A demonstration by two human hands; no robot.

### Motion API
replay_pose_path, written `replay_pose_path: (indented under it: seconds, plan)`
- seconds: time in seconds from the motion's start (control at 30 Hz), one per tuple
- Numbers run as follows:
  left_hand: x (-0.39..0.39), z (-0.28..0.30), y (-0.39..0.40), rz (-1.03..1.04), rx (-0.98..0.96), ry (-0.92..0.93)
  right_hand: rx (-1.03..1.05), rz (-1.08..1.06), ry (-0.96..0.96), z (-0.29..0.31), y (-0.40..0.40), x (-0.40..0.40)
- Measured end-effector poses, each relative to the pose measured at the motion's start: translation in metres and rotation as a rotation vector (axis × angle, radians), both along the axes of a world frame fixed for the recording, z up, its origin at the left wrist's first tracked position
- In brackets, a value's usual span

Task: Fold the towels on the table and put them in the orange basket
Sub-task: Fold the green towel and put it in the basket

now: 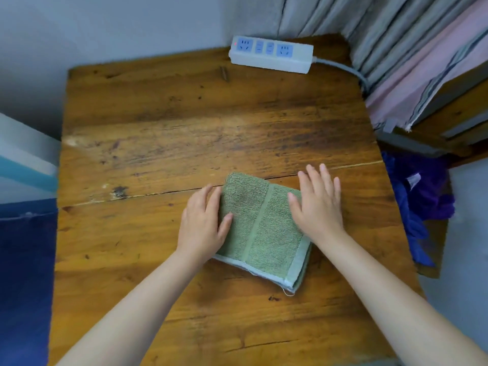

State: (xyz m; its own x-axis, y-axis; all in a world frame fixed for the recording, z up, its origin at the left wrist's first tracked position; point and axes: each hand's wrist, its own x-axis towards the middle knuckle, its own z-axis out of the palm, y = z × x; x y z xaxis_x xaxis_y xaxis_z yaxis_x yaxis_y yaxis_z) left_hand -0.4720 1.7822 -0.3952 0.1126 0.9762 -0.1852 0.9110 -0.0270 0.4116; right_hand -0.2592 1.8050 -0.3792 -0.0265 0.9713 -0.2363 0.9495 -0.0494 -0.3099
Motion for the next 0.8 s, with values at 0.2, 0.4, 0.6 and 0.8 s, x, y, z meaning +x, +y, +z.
replay_pose_path:
  seconds: [0.2,0.4,0.6,0.8]
  plan:
    - [-0.003,0.011,-0.037,0.007,-0.294,0.307,-0.2,0.365,0.082,0.019,0.054,-0.061]
    - [0.005,0.01,-0.041,0.181,-0.429,0.176,-0.521,0.603,-0.028,0.024,0.083,-0.081]
    - [0.0,0.012,-0.037,0.327,-0.524,-0.054,-0.423,0.678,-0.029,0.038,0.087,-0.079]
    - [-0.05,0.048,-0.084,0.435,-0.353,-0.184,-0.294,0.787,0.126,0.078,0.052,-0.092]
